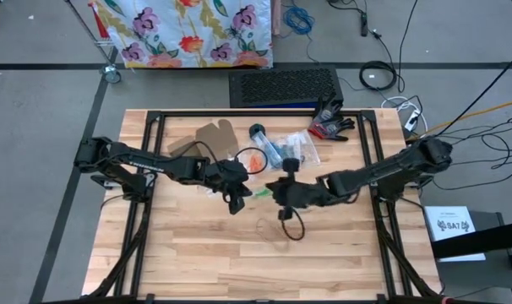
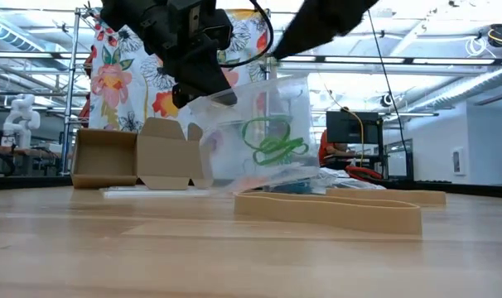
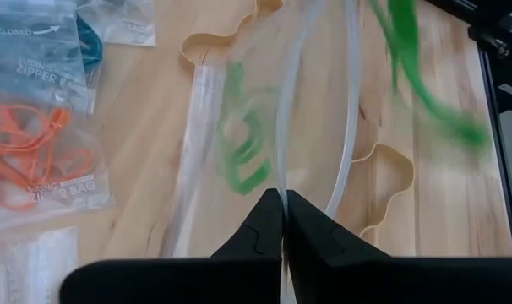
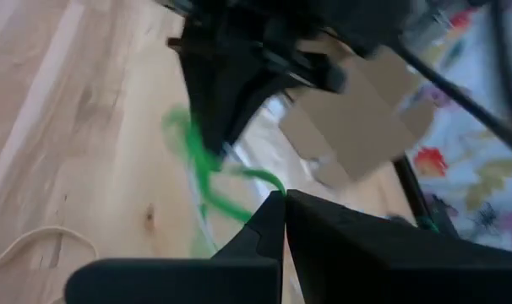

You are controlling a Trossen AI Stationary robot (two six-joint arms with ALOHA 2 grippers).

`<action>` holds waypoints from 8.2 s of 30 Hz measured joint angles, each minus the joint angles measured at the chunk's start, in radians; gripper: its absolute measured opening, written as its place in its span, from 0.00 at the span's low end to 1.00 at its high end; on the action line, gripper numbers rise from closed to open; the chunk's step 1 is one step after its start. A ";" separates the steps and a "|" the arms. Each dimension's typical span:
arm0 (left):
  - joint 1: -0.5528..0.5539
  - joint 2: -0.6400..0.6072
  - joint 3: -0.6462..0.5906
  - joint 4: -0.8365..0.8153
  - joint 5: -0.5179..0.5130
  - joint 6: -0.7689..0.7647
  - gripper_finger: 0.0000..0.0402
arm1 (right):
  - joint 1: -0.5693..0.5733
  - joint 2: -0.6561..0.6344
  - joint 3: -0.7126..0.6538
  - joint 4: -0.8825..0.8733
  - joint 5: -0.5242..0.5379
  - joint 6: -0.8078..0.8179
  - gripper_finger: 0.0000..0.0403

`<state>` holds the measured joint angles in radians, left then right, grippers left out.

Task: Sort rubber bands
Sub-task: Put the green rubber band into the transparent zip bag, then close the transparent zip bag

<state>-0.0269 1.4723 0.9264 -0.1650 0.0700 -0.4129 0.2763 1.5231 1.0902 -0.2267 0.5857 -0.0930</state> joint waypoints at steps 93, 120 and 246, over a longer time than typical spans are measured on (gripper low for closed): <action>0.027 0.000 0.000 0.072 -0.050 0.094 0.09 | -0.091 0.178 0.000 0.111 -0.303 0.027 0.01; -0.085 -0.251 -0.264 0.315 -0.284 0.290 0.27 | -0.098 0.038 0.001 -0.011 -0.226 0.134 0.00; -0.064 -0.257 -0.385 0.587 -0.235 0.316 0.00 | -0.248 0.152 0.001 0.485 -0.541 0.202 0.21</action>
<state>-0.0914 1.2156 0.5419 0.4220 -0.1654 -0.0967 0.0280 1.6749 1.0908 0.2581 0.0452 0.1087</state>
